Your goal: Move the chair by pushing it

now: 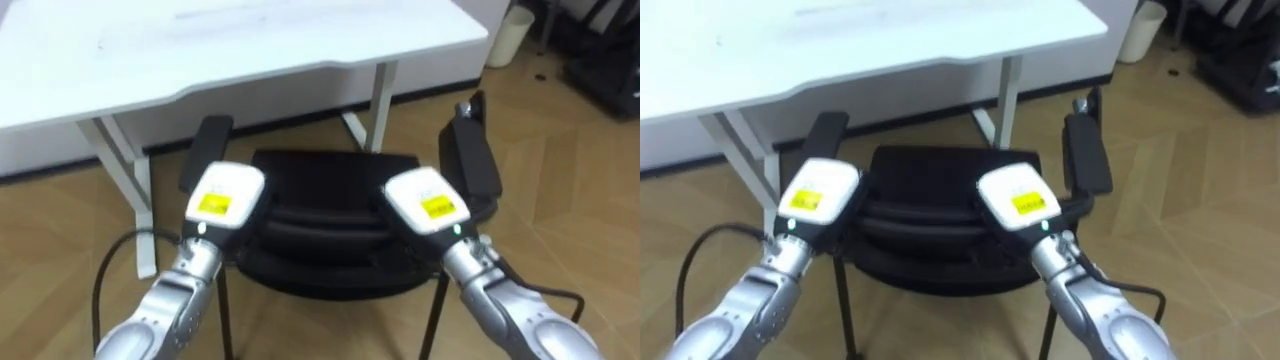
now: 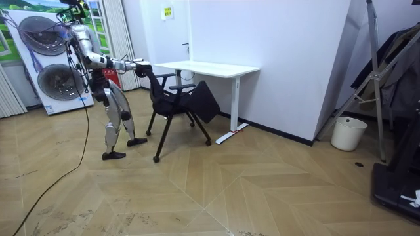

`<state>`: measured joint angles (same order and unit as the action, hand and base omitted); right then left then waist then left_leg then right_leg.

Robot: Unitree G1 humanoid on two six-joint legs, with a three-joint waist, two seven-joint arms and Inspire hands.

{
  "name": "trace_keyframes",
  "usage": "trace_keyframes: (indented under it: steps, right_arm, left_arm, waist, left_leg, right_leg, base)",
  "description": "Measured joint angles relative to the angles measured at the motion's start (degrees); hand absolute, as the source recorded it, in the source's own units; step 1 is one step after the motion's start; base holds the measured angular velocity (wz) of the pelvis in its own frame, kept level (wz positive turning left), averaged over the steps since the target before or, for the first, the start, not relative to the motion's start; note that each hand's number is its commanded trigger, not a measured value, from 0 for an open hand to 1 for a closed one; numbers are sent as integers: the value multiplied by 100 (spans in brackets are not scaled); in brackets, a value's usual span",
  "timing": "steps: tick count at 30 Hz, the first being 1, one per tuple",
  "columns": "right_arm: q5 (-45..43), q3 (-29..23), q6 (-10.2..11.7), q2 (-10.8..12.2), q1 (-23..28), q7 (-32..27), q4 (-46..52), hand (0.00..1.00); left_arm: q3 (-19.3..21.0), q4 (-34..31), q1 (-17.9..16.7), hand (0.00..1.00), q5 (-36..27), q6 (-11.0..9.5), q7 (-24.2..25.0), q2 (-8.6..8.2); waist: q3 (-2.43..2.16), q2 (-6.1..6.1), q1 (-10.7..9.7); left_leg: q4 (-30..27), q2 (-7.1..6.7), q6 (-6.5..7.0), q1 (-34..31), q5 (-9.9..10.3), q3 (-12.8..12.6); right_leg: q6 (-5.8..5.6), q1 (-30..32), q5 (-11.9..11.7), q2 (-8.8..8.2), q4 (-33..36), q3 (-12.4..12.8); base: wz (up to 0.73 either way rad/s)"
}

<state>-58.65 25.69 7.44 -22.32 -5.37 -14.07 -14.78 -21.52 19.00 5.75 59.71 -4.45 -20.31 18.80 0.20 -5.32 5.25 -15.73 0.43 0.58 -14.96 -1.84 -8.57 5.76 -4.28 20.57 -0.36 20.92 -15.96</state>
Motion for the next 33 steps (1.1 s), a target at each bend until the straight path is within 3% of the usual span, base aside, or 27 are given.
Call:
trace_keyframes:
  steps: [1, 3, 4, 6, 8, 10, 11, 12, 13, 14, 15, 16, 19, 20, 21, 22, 23, 24, 26, 28, 31, 33]
  right_arm:
    - [7, 0, -9, -7, -6, -15, -1, 100]
    - [70, 0, -46, -18, -11, -66, -40, 100]
    - [110, 7, -47, -21, -11, -75, -50, 100]
    - [191, 46, -84, -5, -16, -156, -108, 100]
    - [202, 61, -98, 20, -16, -196, -227, 100]
    - [276, 124, -130, 113, -15, -202, -306, 100]
    - [292, 146, -131, 130, -8, -242, -375, 100]
    - [385, 189, -140, 145, -9, -299, -447, 100]
    - [413, 190, -153, 169, -10, -329, -482, 100]
    - [413, 209, -224, 235, -54, -350, -531, 100]
    - [384, 264, -304, 310, -151, -348, -549, 100]
    - [357, 284, -334, 337, -166, -344, -547, 100]
    - [255, 458, -427, 439, -193, -315, -601, 100]
    - [253, 471, -404, 482, -193, -315, -658, 100]
    - [255, 472, -381, 512, -193, -296, -687, 100]
    - [255, 471, -373, 511, -201, -267, -685, 100]
    - [261, 460, -373, 506, -253, -207, -685, 100]
    - [276, 460, -378, 484, -348, -136, -686, 100]
    - [288, 461, -377, 449, -478, -38, -682, 100]
    - [311, 597, -348, 419, -514, 118, -457, 100]
    - [312, 749, -331, 439, -521, 223, -314, 100]
    - [309, 749, -328, 443, -515, 298, -262, 100]
  left_arm:
    - [0, -16, 9, 100, 0, 11, 26, 1]
    - [-2, -43, 109, 100, 20, 26, 162, 1]
    - [-2, -45, 130, 100, 42, 25, 192, -1]
    - [-6, 14, 243, 100, 61, 11, 259, -34]
    - [-11, 56, 266, 100, 88, 11, 320, -47]
    - [-39, 73, 243, 100, 110, 11, 325, -24]
    - [-76, 83, 250, 100, 140, 11, 322, -2]
    - [-94, 90, 325, 100, 219, 11, 331, -2]
    - [-105, 118, 338, 100, 251, 1, 322, -4]
    - [-96, 150, 393, 100, 253, -16, 289, 46]
    - [-6, 158, 423, 100, 248, -16, 290, 58]
    - [12, 193, 392, 100, 242, -16, 278, 53]
    - [75, 384, 326, 100, 221, -24, 69, 36]
    - [88, 419, 320, 100, 216, -28, 68, 40]
    - [95, 454, 316, 100, 205, -42, 70, 51]
    - [104, 452, 311, 100, 206, -48, 64, 54]
    - [117, 437, 314, 100, 208, -48, 44, 53]
    - [134, 437, 328, 100, 209, -21, 1, 22]
    - [153, 433, 365, 100, 229, 57, -48, -41]
    - [246, 340, 322, 100, 234, 32, -71, 73]
    - [340, 219, 198, 100, 236, 24, -149, 261]
    - [352, 164, 181, 100, 258, 15, -125, 293]
  waist:
    - [-3, -27, -4]
    - [-3, -153, -2]
    - [-1, -182, 10]
    - [24, -250, 119]
    - [28, -239, 132]
    - [48, -209, 149]
    - [48, -209, 144]
    - [41, -130, 143]
    - [63, -73, 150]
    - [67, -50, 226]
    - [101, 34, 247]
    - [97, 63, 244]
    - [93, 66, 283]
    - [103, 40, 262]
    - [89, -15, 243]
    - [36, -88, 273]
    - [26, -94, 299]
    - [21, -58, 318]
    - [12, -42, 322]
    - [15, -58, 348]
    - [53, -134, 428]
    - [66, -167, 429]
  left_leg:
    - [0, -26, 49, 9, 34, -76]
    - [-8, -196, 148, 128, 199, -183]
    - [-18, -234, 175, 173, 268, -241]
    - [-393, -304, 253, 192, 577, -319]
    - [-667, -295, 307, 279, 854, -311]
    - [-844, -285, 323, 374, 1061, -219]
    - [-900, -267, 350, 432, 1134, -123]
    - [-922, -179, 306, 512, 1244, 161]
    - [-920, -98, 297, 525, 1263, 319]
    - [-851, -38, 270, 536, 1306, 443]
    - [-812, 24, 259, 573, 1382, 523]
    - [-748, 22, 284, 613, 1401, 582]
    - [-466, -24, 179, 987, 1418, 906]
    - [-506, -38, 103, 1065, 1497, 1097]
    - [-690, -42, 5, 1091, 1642, 1272]
    - [-797, -47, -74, 1081, 1700, 1320]
    - [-856, -27, -171, 1082, 1780, 1461]
    - [-834, 36, -227, 1082, 1800, 1566]
    - [-685, 130, -329, 1082, 1736, 1543]
    - [-544, 211, -404, 1105, 1684, 1504]
    - [-366, 292, -444, 1257, 1635, 1514]
    - [-366, 307, -452, 1256, 1630, 1559]
  right_leg:
    - [-65, 0, 35, -43, 33, -16]
    - [-408, 50, 221, -306, 500, -63]
    - [-512, 88, 278, -399, 701, -98]
    - [-627, 334, 260, -685, 1609, -137]
    - [-689, 329, 103, -759, 1991, -149]
    - [-604, 270, -170, -716, 2221, -215]
    - [-589, 240, -405, -679, 2314, -314]
    - [-627, 369, -802, -540, 2500, -301]
    - [-618, 471, -838, -464, 2622, -256]
    - [-573, 728, -481, -333, 2667, -84]
    - [-480, 1049, -179, -174, 2551, 83]
    - [-443, 1211, -140, -124, 2412, 177]
    - [-478, 1701, -293, -167, 1115, 456]
    - [-580, 1750, -596, -262, 483, 629]
    - [-673, 1732, -975, -385, 269, 615]
    - [-577, 1689, -1058, -351, 292, 583]
    - [-394, 1608, -1245, -355, 289, 381]
    - [-316, 1547, -1220, -337, 269, 181]
    - [-222, 1486, -1139, -314, 215, -19]
    - [-92, 1433, -1103, -286, 171, -176]
    - [-39, 1285, -1011, -227, 103, -287]
    - [-106, 1245, -934, -215, 82, -354]
  base:
    - [12]
    - [15]
    - [5]
    - [0]
    - [9]
    - [22]
    - [44]
    - [49]
    - [32]
    - [15]
    - [14]
    - [29]
    - [58]
    - [97]
    - [94]
    - [83]
    - [64]
    - [64]
    - [62]
    - [44]
    - [15]
    - [14]
